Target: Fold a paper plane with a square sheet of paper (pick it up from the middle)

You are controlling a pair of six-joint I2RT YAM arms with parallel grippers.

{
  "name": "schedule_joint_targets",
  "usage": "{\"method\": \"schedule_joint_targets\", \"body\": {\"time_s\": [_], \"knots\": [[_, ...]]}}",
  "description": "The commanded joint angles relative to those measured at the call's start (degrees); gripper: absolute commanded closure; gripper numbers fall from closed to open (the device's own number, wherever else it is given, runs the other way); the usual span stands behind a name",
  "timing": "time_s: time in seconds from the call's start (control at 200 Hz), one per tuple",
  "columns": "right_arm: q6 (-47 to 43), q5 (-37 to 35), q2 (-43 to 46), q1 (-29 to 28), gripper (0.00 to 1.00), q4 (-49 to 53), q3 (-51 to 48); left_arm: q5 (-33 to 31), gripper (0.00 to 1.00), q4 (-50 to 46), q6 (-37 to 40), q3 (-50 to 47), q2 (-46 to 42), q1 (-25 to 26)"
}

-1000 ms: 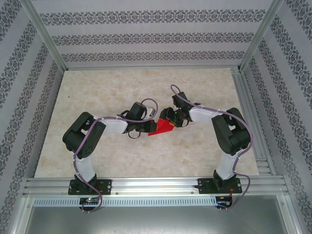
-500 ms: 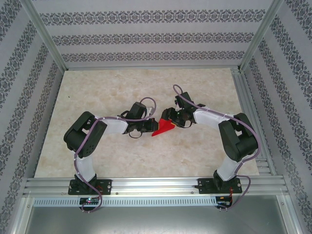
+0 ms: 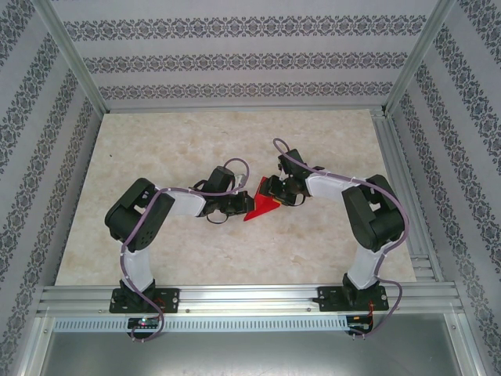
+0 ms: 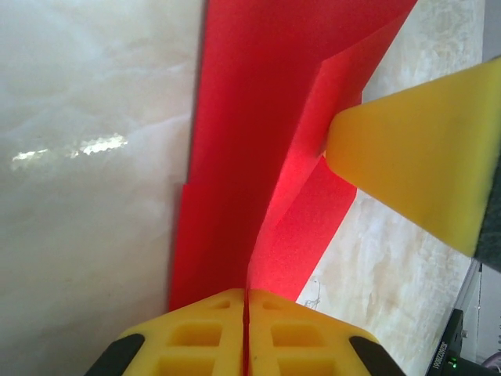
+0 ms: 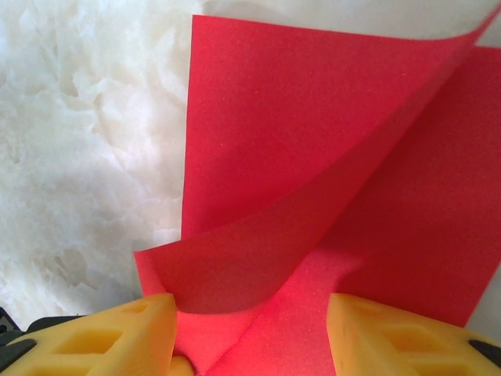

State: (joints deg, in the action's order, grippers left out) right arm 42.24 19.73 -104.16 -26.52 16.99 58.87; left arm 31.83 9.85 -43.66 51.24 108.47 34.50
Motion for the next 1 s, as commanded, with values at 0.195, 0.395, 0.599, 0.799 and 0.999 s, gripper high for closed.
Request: {"method": "schedule_joint_targets", "body": {"time_s": [0.195,0.395,0.599,0.799,0.999], "knots": [[-0.59,-5.16,-4.41,-0.46,0.49,4.26,2.26,-0.84,0.73,-1.22,0.58,-0.56,-2.18,-0.99],[-0.32,-6.32,-5.69,-0.63,0.48,5.72,2.37,-4.08,0.64,-1.41,1.03,-3.23,-7.44,-1.99],[-0.3,-7.5,-6.61,-0.9,0.45,6.92,2.61,-0.64,0.63,4.99,0.26,-3.87,-8.15,-1.9],[0.1,-8.47,-7.7,-1.07,0.43,8.52,3.57,2.67,0.68,8.08,-0.02,-1.88,-5.87,-0.33],[0.78,-9.19,-8.47,-1.15,0.44,9.68,4.06,3.68,0.73,6.82,0.41,0.28,-3.48,0.54]]}}
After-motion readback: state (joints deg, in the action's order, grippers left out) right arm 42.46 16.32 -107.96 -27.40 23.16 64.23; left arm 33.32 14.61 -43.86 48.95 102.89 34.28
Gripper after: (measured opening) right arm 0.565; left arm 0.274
